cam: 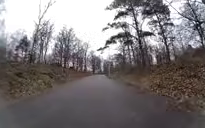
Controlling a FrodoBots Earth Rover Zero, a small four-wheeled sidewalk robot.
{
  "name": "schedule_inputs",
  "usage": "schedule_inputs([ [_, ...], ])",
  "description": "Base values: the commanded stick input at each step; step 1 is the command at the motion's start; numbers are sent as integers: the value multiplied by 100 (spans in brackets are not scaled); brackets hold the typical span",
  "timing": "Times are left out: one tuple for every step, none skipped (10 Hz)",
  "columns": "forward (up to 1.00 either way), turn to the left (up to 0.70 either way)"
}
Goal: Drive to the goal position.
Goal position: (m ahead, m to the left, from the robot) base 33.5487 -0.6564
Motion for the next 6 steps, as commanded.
schedule_inputs([
  [100,0],
  [100,0],
  [100,0],
  [100,0],
  [100,0],
  [100,0],
])
